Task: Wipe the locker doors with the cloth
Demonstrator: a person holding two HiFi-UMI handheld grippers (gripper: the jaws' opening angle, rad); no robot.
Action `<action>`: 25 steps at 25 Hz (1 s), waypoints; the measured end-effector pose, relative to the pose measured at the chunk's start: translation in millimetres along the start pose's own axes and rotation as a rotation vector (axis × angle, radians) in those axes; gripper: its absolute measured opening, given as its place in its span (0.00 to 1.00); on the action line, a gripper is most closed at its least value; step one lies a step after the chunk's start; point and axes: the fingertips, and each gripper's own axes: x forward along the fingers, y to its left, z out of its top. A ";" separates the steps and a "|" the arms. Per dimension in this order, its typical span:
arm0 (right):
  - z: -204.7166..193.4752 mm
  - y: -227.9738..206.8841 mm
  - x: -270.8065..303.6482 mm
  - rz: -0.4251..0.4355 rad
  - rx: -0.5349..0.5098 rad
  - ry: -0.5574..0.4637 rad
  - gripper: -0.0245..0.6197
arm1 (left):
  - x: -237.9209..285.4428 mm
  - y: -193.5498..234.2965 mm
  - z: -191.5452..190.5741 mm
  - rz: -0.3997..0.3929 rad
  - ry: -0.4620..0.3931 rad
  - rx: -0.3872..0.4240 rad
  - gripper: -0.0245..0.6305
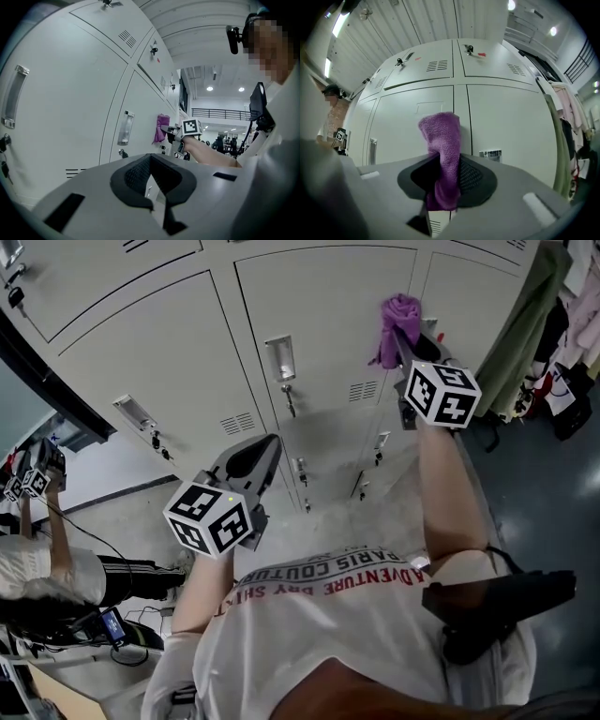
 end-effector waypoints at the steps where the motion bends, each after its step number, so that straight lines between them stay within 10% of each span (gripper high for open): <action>1: 0.2 0.3 -1.1 0.002 -0.002 0.000 0.16 | -1.8 -1.8 0.1 0.004 0.001 -0.001 0.04; 18: -43.2 167.5 -21.0 0.331 -0.063 -0.041 0.16 | -20.2 4.7 4.4 0.029 -0.008 0.006 0.04; 25: -88.5 198.6 0.9 0.343 -0.151 0.011 0.16 | -26.5 10.4 1.3 0.046 -0.003 -0.003 0.04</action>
